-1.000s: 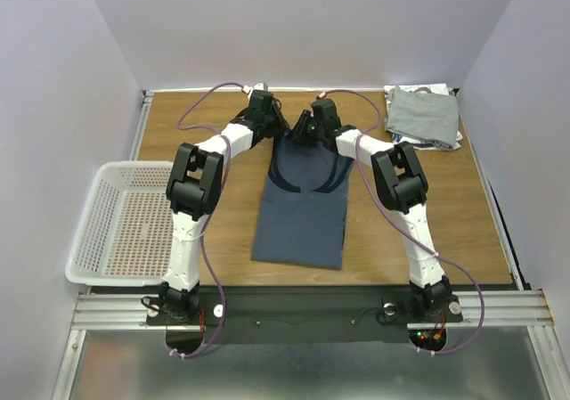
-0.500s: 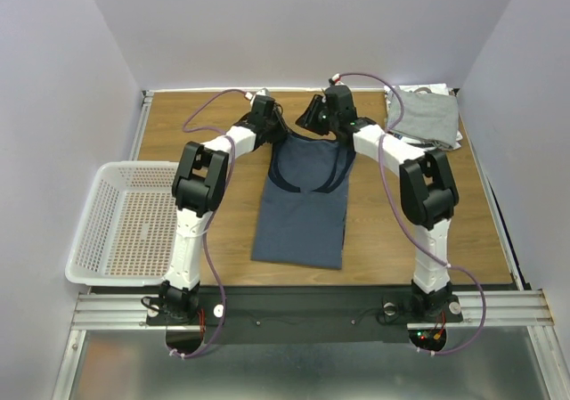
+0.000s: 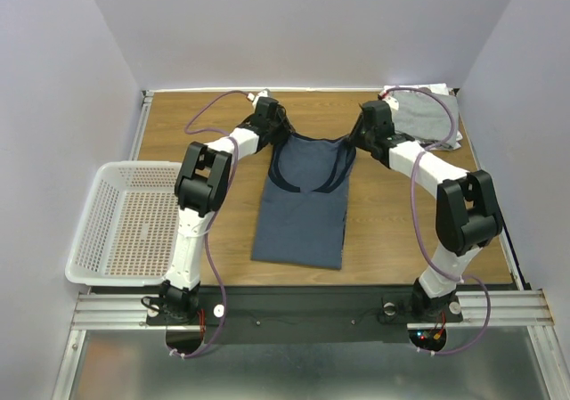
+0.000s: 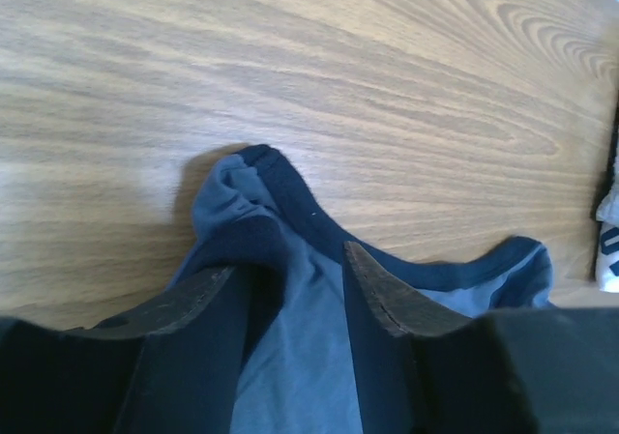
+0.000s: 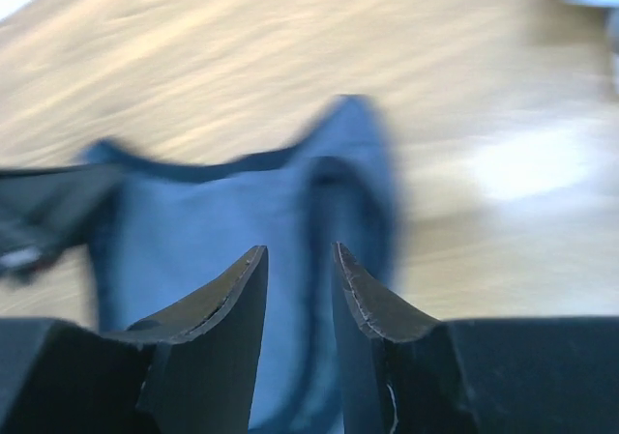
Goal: Fold and stack the tank tops
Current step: Fold the tank top
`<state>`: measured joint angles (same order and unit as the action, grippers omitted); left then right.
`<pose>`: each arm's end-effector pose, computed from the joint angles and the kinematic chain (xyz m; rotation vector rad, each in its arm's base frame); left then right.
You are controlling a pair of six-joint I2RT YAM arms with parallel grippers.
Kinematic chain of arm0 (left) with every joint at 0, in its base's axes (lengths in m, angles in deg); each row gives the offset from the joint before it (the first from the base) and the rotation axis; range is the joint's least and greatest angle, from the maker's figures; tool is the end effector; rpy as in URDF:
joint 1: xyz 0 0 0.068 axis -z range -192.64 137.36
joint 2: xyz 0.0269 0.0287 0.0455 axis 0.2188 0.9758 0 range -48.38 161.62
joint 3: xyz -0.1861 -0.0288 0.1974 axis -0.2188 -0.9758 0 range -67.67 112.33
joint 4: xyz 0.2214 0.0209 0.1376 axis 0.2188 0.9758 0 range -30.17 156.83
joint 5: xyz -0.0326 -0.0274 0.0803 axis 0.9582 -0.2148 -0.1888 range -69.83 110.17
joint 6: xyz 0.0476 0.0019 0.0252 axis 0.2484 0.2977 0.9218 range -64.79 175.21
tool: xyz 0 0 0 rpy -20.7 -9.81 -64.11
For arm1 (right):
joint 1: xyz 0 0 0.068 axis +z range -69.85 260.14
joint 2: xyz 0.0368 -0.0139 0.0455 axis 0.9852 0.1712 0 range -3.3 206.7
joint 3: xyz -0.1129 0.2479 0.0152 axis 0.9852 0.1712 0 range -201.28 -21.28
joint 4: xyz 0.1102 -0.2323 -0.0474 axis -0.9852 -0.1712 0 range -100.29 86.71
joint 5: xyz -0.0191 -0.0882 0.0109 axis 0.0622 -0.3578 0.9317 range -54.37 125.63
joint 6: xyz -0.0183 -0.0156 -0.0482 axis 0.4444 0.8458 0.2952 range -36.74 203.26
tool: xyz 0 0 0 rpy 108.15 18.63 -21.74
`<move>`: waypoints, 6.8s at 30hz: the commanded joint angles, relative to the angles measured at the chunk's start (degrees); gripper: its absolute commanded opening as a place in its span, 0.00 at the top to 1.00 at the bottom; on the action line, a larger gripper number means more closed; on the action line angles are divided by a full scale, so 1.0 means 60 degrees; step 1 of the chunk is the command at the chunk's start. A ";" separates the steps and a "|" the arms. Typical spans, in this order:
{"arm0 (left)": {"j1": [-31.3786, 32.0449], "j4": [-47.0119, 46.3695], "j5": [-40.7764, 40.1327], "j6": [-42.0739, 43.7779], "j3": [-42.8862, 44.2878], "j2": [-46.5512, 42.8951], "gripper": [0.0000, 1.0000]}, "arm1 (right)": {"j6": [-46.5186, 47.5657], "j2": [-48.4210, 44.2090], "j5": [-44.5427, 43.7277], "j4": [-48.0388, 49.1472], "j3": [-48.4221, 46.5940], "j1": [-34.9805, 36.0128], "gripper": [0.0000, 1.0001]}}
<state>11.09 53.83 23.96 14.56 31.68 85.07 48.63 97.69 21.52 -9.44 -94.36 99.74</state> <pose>0.4886 -0.2173 0.1659 -0.2740 2.1315 -0.7464 0.3842 0.1276 0.2503 0.4222 2.1170 0.2839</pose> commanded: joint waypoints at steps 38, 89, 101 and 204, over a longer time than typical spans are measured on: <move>0.0074 -0.0743 0.0569 0.0138 -0.0767 -0.1558 0.42 | 0.0030 0.2753 0.0344 0.0395 -0.1824 -0.0131 0.94; 0.0162 -0.0144 0.0175 -0.0111 -0.3724 -0.5012 0.23 | -0.0029 0.2125 0.1663 0.0469 -0.1767 -0.0131 0.69; 0.0527 0.2479 -0.1013 -0.1032 -0.8743 -0.9270 0.23 | 0.0426 -0.2033 0.1985 -0.1653 0.1859 0.1069 0.59; 0.7044 0.4852 -0.3355 -0.4797 -1.0949 -1.4170 1.00 | -0.1948 -1.0179 0.3244 -0.3689 0.6101 0.4600 1.00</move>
<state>49.36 80.34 8.62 -11.64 -36.99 1.11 34.96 39.92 38.99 -28.33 -55.48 126.43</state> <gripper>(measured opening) 0.019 0.021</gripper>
